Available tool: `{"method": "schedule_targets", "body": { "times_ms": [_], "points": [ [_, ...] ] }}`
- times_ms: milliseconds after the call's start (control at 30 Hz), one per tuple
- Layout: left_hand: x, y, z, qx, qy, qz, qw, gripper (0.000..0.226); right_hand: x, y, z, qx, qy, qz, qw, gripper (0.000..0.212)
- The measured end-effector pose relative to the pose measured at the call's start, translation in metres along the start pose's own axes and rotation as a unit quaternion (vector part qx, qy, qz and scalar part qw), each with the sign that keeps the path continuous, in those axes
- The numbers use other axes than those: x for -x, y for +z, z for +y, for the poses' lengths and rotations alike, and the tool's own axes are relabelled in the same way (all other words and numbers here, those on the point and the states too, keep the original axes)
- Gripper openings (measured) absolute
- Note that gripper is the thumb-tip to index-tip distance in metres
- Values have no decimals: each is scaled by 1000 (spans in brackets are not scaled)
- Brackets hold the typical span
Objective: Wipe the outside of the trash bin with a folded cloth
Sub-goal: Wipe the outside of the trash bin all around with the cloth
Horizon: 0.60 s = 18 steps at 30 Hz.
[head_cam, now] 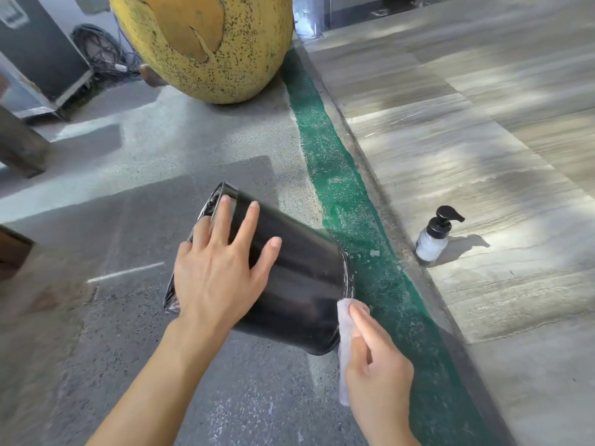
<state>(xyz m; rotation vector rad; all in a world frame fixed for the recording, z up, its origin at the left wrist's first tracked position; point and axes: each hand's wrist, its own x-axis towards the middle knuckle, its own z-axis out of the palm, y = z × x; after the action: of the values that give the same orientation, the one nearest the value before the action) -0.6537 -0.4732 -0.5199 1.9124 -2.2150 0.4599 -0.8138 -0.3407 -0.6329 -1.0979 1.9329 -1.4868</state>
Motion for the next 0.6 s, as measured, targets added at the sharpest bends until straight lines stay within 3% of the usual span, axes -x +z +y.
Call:
{"method": "schedule_targets", "body": {
  "times_ms": [100, 300, 500, 600],
  "points": [
    [-1, -2, 4, 8, -14, 2, 1000, 63, 2, 8, 1, 42, -78, 10, 996, 35],
    [-8, -2, 15, 19, -3, 16, 1000, 62, -7, 8, 9, 72, -126, 2, 989, 42],
    [-6, 0, 34, 21, 91, 57, 994, 56, -44, 15, 20, 106, -103, 32, 989, 32],
    [0, 0, 44, 19, 132, 70, 989, 54, -71, 20, 17, 102, -1, 3, 995, 40]
  ]
}}
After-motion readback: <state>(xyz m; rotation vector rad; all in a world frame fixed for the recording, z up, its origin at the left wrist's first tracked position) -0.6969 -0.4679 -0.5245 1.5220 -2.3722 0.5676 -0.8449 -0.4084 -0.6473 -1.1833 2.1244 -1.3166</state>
